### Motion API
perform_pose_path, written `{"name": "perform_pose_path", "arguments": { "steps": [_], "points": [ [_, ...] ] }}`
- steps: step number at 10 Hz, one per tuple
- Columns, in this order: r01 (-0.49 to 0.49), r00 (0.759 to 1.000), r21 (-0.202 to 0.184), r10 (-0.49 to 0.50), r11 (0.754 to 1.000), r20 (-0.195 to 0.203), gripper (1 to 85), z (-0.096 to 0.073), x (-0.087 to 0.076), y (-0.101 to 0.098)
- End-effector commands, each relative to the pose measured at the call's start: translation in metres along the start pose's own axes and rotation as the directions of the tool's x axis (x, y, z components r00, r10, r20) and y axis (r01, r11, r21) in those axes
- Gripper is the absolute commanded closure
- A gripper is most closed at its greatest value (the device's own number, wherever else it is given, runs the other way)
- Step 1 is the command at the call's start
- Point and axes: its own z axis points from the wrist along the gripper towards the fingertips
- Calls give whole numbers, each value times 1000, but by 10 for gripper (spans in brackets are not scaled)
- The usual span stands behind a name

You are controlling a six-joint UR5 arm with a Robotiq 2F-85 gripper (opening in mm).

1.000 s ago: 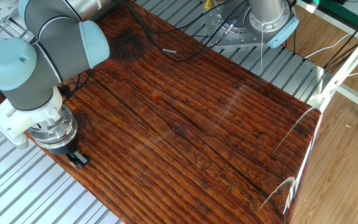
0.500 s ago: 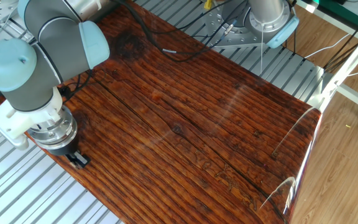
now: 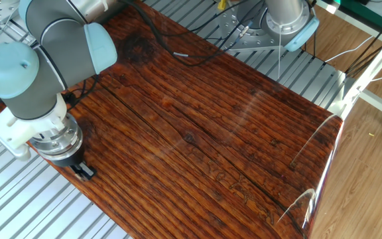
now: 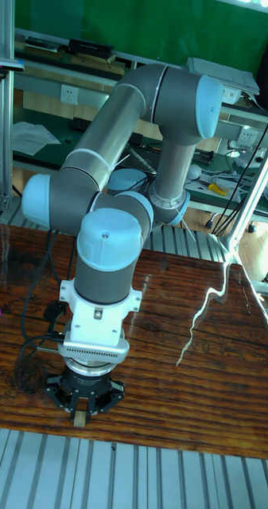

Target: Hold a small block with the gripper and sweep it from left to right on the table

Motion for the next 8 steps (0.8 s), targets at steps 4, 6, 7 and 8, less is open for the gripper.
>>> {"name": "perform_pose_path", "arguments": {
  "steps": [4, 6, 7, 8],
  "points": [
    [-25, 1000, -3, 25, 1000, 2, 843, -1, -2, 12],
    [-28, 1000, -2, 28, 1000, 2, 843, 0, -2, 13],
    [-29, 1000, -2, 29, 1000, 2, 843, 0, -2, 14],
    [-29, 1000, -2, 29, 1000, 2, 843, 0, -2, 14]
  ]
}}
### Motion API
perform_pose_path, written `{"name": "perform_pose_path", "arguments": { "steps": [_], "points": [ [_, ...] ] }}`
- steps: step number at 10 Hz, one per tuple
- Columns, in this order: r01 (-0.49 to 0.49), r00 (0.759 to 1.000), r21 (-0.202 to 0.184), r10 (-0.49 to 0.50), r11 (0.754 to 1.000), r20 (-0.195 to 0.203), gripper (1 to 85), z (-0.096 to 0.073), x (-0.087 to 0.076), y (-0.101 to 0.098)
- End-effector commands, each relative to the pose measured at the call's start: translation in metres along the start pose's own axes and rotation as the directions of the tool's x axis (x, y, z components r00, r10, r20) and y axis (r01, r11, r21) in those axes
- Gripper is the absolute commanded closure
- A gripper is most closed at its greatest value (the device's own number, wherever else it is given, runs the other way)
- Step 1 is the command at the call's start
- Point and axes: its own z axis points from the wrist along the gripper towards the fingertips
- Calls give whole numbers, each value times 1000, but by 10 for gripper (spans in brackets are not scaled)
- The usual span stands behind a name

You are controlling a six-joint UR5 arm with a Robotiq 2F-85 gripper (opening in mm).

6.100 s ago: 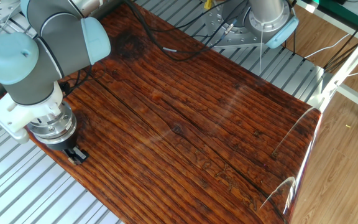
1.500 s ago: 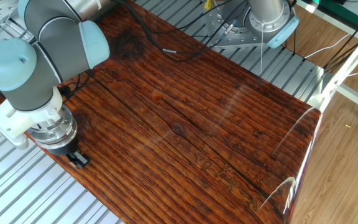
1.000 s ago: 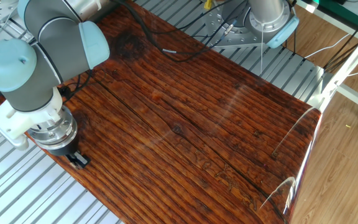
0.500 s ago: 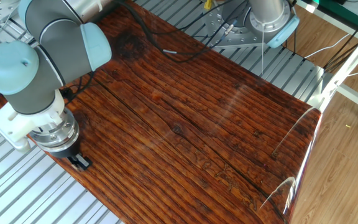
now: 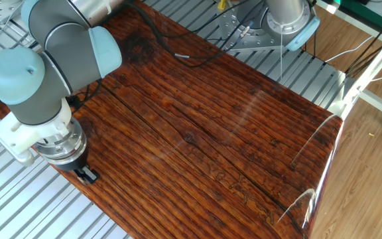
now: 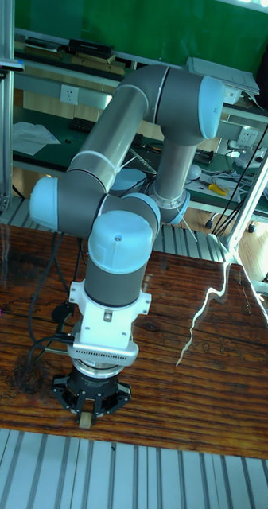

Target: Hold a small block with the gripper and sweep it from left to right on the table

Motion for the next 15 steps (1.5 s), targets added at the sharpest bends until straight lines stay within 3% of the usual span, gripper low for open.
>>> {"name": "perform_pose_path", "arguments": {
  "steps": [1, 7, 10, 15],
  "points": [
    [-9, 1000, -11, 9, 1000, 2, 843, -2, -1, 3],
    [-25, 1000, -1, 25, 1000, 9, 847, 1, -2, 14],
    [-27, 1000, -5, 27, 1000, -1, 847, -7, 2, 16],
    [-43, 999, 17, 43, 999, -2, 847, -5, 0, 20]
  ]
}}
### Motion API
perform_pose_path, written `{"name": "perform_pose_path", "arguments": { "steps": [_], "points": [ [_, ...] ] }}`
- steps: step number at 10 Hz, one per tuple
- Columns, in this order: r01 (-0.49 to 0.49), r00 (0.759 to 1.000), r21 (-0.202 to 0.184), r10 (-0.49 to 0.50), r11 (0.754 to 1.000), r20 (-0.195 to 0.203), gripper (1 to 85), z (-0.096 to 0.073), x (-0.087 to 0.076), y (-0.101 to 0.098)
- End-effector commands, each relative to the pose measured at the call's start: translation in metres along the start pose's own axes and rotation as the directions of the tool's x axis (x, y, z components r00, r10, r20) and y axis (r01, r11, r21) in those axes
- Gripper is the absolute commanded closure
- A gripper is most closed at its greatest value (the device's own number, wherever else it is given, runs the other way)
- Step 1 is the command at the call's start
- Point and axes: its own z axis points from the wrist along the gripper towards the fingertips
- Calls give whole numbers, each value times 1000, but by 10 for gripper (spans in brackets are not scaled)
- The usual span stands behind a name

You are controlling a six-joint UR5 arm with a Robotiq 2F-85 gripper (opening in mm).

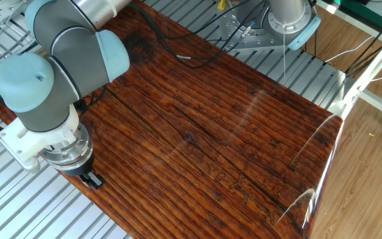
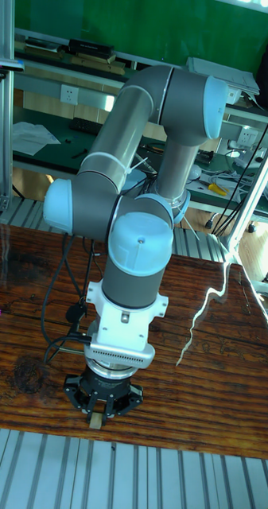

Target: Hold a small block with the gripper and sweep it from left to right on the table

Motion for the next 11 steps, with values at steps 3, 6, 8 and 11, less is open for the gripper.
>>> {"name": "perform_pose_path", "arguments": {
  "steps": [3, 6, 8, 11],
  "points": [
    [-3, 1000, 3, 3, 1000, -2, 847, 0, 1, -2],
    [-2, 1000, -11, 2, 1000, -4, 847, 2, 1, 0],
    [-2, 1000, -11, 2, 1000, -4, 847, 3, 1, 0],
    [1, 1000, -15, -1, 1000, -4, 847, 4, 1, 1]
  ]
}}
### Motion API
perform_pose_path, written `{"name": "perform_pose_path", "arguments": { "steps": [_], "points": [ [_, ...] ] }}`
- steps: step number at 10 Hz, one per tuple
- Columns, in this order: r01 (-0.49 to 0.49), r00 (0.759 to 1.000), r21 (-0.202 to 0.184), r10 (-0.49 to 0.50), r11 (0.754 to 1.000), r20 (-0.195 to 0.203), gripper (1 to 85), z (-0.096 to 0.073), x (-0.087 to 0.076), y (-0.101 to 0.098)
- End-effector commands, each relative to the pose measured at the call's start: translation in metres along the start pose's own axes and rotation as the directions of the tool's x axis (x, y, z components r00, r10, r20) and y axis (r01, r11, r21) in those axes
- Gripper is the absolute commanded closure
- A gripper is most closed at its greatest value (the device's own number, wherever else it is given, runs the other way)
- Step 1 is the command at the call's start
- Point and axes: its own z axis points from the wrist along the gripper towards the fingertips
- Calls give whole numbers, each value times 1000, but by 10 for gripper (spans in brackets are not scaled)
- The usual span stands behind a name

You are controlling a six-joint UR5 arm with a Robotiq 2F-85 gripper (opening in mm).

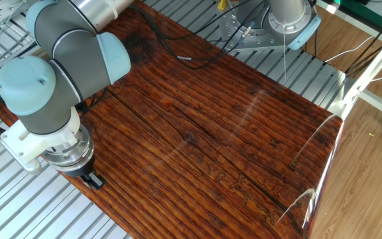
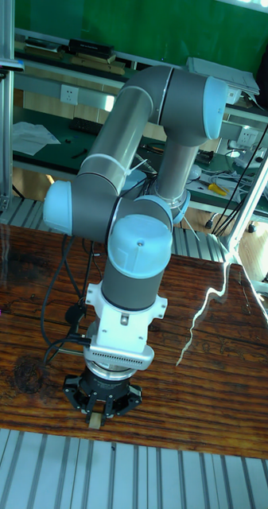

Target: Hold a small block with the gripper and sweep it from left to right on the table

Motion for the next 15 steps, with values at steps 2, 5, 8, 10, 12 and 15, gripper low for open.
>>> {"name": "perform_pose_path", "arguments": {
  "steps": [2, 5, 8, 10, 12, 15],
  "points": [
    [-9, 1000, -31, 9, 999, -2, 847, -6, 1, 6],
    [-6, 1000, -56, 5, 998, -16, 847, -6, 1, 6],
    [-6, 1000, -41, 5, 999, -22, 847, -8, 4, 2],
    [-1, 1000, -38, 0, 999, -19, 847, -5, 2, 1],
    [1, 1000, -41, -1, 999, -16, 847, -2, 1, 1],
    [-1, 1000, -49, 1, 999, -13, 847, -2, 1, 3]
  ]
}}
